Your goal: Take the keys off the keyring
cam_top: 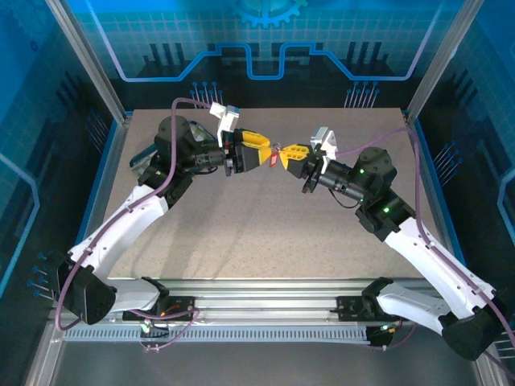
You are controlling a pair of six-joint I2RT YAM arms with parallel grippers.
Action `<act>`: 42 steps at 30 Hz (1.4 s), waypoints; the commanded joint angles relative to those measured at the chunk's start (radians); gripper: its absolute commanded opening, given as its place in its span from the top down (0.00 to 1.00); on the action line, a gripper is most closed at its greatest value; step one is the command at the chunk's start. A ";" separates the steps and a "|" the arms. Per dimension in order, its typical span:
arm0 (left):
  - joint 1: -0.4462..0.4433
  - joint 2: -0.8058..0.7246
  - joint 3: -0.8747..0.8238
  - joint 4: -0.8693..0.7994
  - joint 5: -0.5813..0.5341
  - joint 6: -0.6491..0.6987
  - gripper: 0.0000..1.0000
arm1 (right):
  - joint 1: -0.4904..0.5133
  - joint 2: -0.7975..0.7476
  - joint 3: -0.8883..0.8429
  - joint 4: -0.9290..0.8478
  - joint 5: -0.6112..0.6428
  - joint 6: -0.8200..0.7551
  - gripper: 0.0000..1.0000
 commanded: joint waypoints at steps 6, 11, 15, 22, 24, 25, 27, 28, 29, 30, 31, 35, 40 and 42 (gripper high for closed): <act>-0.014 0.009 0.021 0.013 0.034 0.005 0.56 | -0.009 -0.002 0.026 0.048 -0.018 0.020 1.00; -0.016 0.011 0.017 0.018 0.033 0.002 0.62 | -0.009 0.002 0.029 0.047 -0.022 0.022 1.00; -0.020 0.016 0.022 0.016 0.034 0.003 0.69 | -0.009 0.002 0.026 0.047 -0.024 0.022 1.00; -0.023 0.023 0.031 0.012 0.035 0.004 0.79 | -0.009 -0.004 0.022 0.046 -0.022 0.024 1.00; -0.024 0.023 0.031 0.013 0.035 0.004 0.85 | -0.009 -0.006 0.024 0.042 -0.023 0.022 1.00; -0.023 0.023 0.031 0.015 0.035 0.003 0.86 | -0.009 -0.007 0.023 0.042 -0.022 0.021 1.00; -0.024 0.021 0.030 0.015 0.034 0.002 0.91 | -0.009 -0.009 0.022 0.041 -0.021 0.019 1.00; -0.024 0.020 0.027 0.019 0.034 -0.002 0.94 | -0.009 -0.011 0.021 0.042 -0.019 0.017 1.00; -0.024 0.020 0.026 0.023 0.033 -0.005 0.96 | -0.010 -0.012 0.017 0.045 -0.018 0.018 1.00; -0.023 0.020 0.025 0.027 0.033 -0.008 1.00 | -0.009 -0.014 0.015 0.049 -0.019 0.016 1.00; -0.023 0.020 0.023 0.035 0.035 -0.015 1.00 | -0.009 -0.017 0.012 0.054 -0.019 0.016 1.00; -0.022 0.017 0.011 0.062 0.039 -0.039 1.00 | -0.010 -0.030 -0.008 0.078 -0.016 0.012 1.00; -0.022 0.003 -0.002 0.077 0.041 -0.048 1.00 | -0.013 -0.047 -0.024 0.095 -0.019 -0.001 1.00; -0.019 -0.003 -0.013 0.101 0.040 -0.068 1.00 | -0.016 -0.056 -0.041 0.112 -0.022 -0.006 1.00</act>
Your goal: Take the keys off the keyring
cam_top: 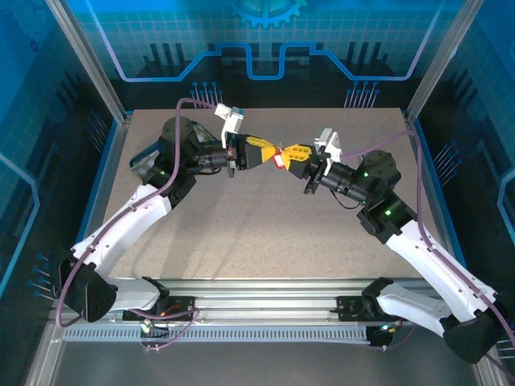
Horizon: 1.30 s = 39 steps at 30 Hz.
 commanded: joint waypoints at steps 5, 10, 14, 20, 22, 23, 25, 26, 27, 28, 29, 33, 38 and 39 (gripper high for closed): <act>0.018 -0.027 -0.026 0.104 0.025 -0.078 1.00 | -0.024 -0.055 -0.056 0.127 -0.018 -0.014 1.00; 0.025 -0.024 -0.036 0.186 0.034 -0.158 1.00 | -0.023 -0.079 -0.094 0.171 -0.040 -0.055 1.00; 0.028 -0.021 -0.043 0.249 0.034 -0.212 1.00 | -0.024 -0.103 -0.141 0.214 -0.044 -0.098 1.00; 0.028 -0.014 -0.049 0.303 0.040 -0.265 1.00 | 0.017 -0.121 -0.148 0.189 -0.029 -0.205 1.00; 0.028 -0.012 -0.049 0.307 0.042 -0.269 1.00 | 0.038 -0.121 -0.138 0.157 0.003 -0.241 1.00; 0.028 -0.013 -0.050 0.307 0.043 -0.269 1.00 | 0.038 -0.122 -0.136 0.159 0.006 -0.237 1.00; 0.028 -0.018 -0.053 0.276 0.038 -0.242 1.00 | 0.038 -0.122 -0.133 0.164 0.009 -0.223 1.00; 0.029 -0.023 -0.056 0.251 0.032 -0.225 0.89 | 0.038 -0.123 -0.130 0.168 0.011 -0.215 1.00; 0.030 -0.030 -0.063 0.229 0.027 -0.206 0.83 | 0.036 -0.123 -0.125 0.168 0.015 -0.209 1.00; 0.031 -0.036 -0.070 0.224 0.026 -0.196 0.80 | 0.036 -0.123 -0.118 0.160 0.018 -0.205 1.00; 0.034 -0.043 -0.079 0.216 0.023 -0.190 0.74 | 0.036 -0.120 -0.117 0.145 0.014 -0.203 1.00; 0.056 -0.077 -0.113 0.180 0.003 -0.162 0.56 | 0.026 -0.114 -0.049 0.075 0.002 -0.205 1.00; 0.080 -0.112 -0.121 0.174 0.016 -0.153 0.55 | -0.006 -0.117 -0.017 -0.003 -0.080 -0.192 1.00; 0.080 -0.112 -0.110 0.170 0.034 -0.154 0.54 | -0.018 -0.113 -0.003 -0.022 -0.113 -0.180 1.00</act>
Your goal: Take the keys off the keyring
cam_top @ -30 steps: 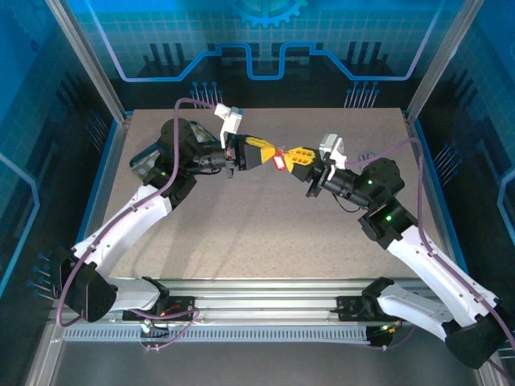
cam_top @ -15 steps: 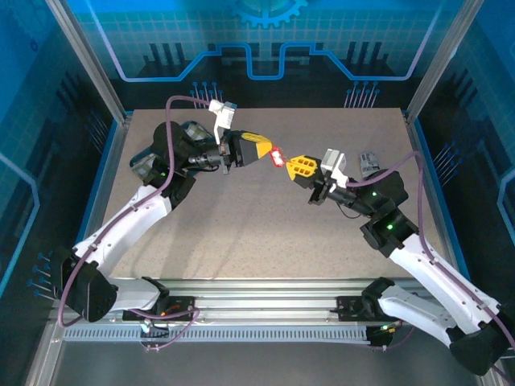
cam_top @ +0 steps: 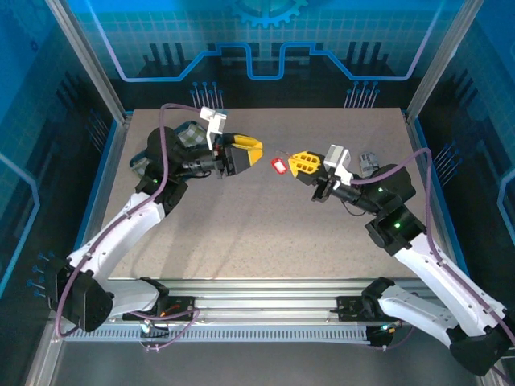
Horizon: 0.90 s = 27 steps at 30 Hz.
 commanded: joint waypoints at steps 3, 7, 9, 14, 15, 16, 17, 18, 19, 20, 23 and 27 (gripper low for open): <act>0.008 -0.025 0.051 0.001 0.076 0.016 0.52 | -0.064 0.016 0.087 -0.118 -0.181 0.049 1.00; 0.008 -0.009 0.080 0.005 0.129 -0.006 0.48 | -0.079 0.033 0.108 -0.152 -0.250 0.048 1.00; 0.007 0.001 0.086 0.017 0.146 -0.027 0.48 | -0.082 0.041 0.109 -0.154 -0.266 0.044 1.00; -0.028 0.033 0.107 0.017 0.181 -0.040 0.47 | -0.085 0.070 0.122 -0.151 -0.300 0.053 1.00; -0.037 0.035 0.114 -0.017 0.182 -0.017 0.47 | -0.085 0.072 0.124 -0.150 -0.301 0.054 1.00; -0.044 0.038 0.116 -0.039 0.181 0.001 0.47 | -0.087 0.073 0.125 -0.148 -0.300 0.053 1.00; -0.050 0.037 0.116 -0.052 0.179 0.014 0.47 | -0.086 0.075 0.127 -0.149 -0.298 0.053 1.00; -0.054 0.038 0.115 -0.053 0.179 0.016 0.47 | -0.087 0.076 0.129 -0.152 -0.298 0.052 1.00; -0.056 0.039 0.115 -0.052 0.177 0.015 0.48 | -0.087 0.078 0.130 -0.155 -0.299 0.052 1.00; -0.058 0.041 0.118 -0.051 0.179 0.015 0.49 | -0.087 0.080 0.132 -0.154 -0.300 0.054 1.00; -0.062 0.046 0.124 -0.053 0.179 0.014 0.51 | -0.088 0.081 0.131 -0.155 -0.299 0.056 1.00; -0.066 0.055 0.131 -0.056 0.180 0.016 0.54 | -0.090 0.083 0.130 -0.147 -0.304 0.062 1.00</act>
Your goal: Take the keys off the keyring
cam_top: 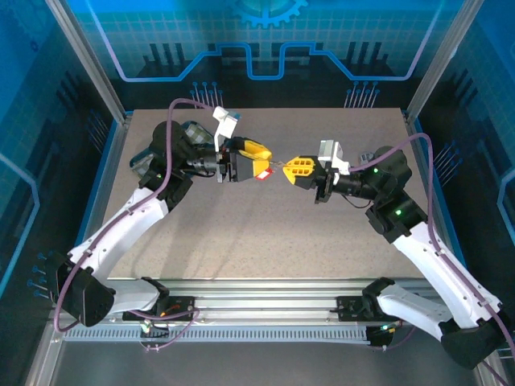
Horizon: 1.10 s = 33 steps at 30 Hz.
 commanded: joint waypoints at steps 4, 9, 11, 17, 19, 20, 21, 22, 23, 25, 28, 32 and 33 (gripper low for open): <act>-0.012 0.016 0.050 -0.014 0.025 0.031 0.58 | -0.017 0.005 0.032 0.004 -0.022 0.024 1.00; -0.020 0.018 0.059 -0.041 0.030 0.047 0.61 | -0.018 0.006 0.033 0.015 -0.009 0.031 1.00; -0.020 0.016 0.060 -0.058 0.025 0.062 0.62 | -0.019 0.007 0.034 0.024 -0.007 0.035 1.00; -0.023 0.021 0.071 -0.054 0.035 0.058 0.73 | -0.018 0.012 0.040 0.034 0.008 0.040 1.00; -0.025 0.023 0.074 -0.056 0.036 0.059 0.80 | -0.018 0.015 0.043 0.036 0.008 0.042 1.00; -0.025 0.022 0.074 -0.057 0.037 0.060 0.85 | -0.019 0.017 0.043 0.038 0.008 0.044 1.00; -0.025 0.023 0.074 -0.056 0.039 0.060 0.89 | -0.019 0.017 0.043 0.039 0.009 0.044 1.00; -0.025 0.024 0.074 -0.057 0.038 0.062 0.91 | -0.019 0.018 0.042 0.041 0.009 0.045 1.00; -0.025 0.025 0.074 -0.058 0.039 0.062 0.93 | -0.020 0.018 0.043 0.041 0.009 0.045 1.00; -0.025 0.025 0.077 -0.061 0.039 0.065 0.98 | -0.020 0.018 0.043 0.040 0.014 0.045 1.00; -0.025 0.023 0.076 -0.068 0.030 0.075 1.00 | -0.020 0.015 0.043 0.038 0.026 0.040 1.00; -0.025 0.022 0.068 -0.061 -0.004 0.068 1.00 | -0.019 0.001 0.026 0.052 0.049 0.024 1.00; -0.025 0.020 0.064 -0.058 -0.015 0.067 1.00 | -0.018 -0.005 0.015 0.065 0.057 0.019 1.00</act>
